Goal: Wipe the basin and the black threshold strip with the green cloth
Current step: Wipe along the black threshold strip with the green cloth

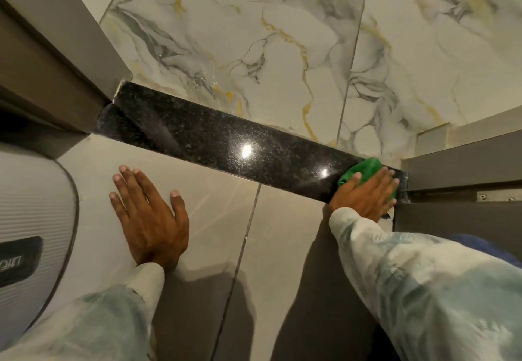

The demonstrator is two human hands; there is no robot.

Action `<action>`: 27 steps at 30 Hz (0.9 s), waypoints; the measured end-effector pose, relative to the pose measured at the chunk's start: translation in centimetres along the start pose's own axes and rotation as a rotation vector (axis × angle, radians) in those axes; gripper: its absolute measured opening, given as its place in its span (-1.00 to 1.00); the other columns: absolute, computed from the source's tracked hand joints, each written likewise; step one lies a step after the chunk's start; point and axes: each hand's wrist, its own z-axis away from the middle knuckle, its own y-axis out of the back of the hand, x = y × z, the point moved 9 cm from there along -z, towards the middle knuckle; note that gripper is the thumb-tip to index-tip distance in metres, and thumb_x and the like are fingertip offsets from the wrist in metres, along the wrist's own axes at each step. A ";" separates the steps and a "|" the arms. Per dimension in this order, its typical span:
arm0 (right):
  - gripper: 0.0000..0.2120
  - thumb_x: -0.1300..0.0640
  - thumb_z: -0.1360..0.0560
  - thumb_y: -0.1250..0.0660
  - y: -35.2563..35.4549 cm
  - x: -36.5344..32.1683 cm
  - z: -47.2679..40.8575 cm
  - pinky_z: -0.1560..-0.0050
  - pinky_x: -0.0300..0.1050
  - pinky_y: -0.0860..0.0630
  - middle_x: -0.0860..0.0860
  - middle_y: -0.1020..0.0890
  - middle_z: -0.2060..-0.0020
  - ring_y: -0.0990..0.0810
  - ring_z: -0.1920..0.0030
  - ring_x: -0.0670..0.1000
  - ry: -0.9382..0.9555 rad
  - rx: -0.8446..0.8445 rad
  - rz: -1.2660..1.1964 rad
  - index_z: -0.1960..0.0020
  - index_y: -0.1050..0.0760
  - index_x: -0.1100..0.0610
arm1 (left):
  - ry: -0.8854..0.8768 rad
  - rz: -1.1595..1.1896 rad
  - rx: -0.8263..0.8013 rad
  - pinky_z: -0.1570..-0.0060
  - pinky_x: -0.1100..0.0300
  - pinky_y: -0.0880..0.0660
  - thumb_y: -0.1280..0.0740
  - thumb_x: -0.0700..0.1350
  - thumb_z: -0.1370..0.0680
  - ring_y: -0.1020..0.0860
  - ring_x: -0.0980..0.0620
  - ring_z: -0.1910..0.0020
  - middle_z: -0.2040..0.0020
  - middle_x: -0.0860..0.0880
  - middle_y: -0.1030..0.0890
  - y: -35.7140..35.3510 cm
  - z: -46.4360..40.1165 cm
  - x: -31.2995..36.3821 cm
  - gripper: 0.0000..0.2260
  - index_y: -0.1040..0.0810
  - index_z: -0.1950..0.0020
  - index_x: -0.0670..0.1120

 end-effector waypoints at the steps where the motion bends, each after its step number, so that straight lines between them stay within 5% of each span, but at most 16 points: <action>1: -0.38 -0.09 -0.65 0.01 -0.3 -0.1 -0.4 -0.61 0.26 0.01 0.13 -0.21 -0.63 -0.10 -0.64 0.16 -0.032 0.012 0.009 -0.63 -0.11 0.17 | -0.001 0.002 0.001 -0.68 -0.21 0.04 0.02 0.17 -0.68 -0.04 -0.31 -0.71 -0.73 -0.31 -0.03 0.0 0.0 0.0 -0.27 0.06 -0.71 -0.26; 9: -0.38 -0.14 -0.61 -0.05 -0.4 0.0 -4.1 -0.57 0.30 -0.08 0.12 -0.34 -0.57 -0.21 -0.61 0.18 -0.002 0.072 0.033 -0.58 -0.23 0.15 | 0.005 -0.008 -0.023 -0.69 -0.23 0.02 0.13 0.23 -0.68 -0.02 -0.32 -0.72 -0.74 -0.29 -0.01 -0.1 -0.1 -0.1 -0.25 0.08 -0.72 -0.24; 18: -0.31 -0.15 -0.59 -0.10 -1.0 -5.4 -0.9 -0.55 0.34 -0.05 0.06 -0.18 -0.64 -0.09 -0.65 0.15 -0.163 0.042 0.028 -0.63 -0.13 0.14 | 0.010 -0.028 -0.006 -0.69 -0.17 0.09 0.12 0.20 -0.69 0.00 -0.29 -0.72 -0.74 -0.29 0.00 -0.3 -0.1 0.0 -0.27 0.08 -0.72 -0.25; 27: -0.14 -0.33 -0.55 -0.03 -5.3 -23.1 12.5 -0.59 0.33 0.21 0.06 0.05 -0.67 0.14 -0.67 0.14 0.678 -0.366 0.032 -0.67 0.09 0.13 | -0.007 -0.005 -0.002 -0.69 -0.18 0.09 0.11 0.21 -0.68 -0.02 -0.30 -0.72 -0.73 -0.29 0.00 -0.6 -0.1 -0.2 -0.27 0.09 -0.72 -0.24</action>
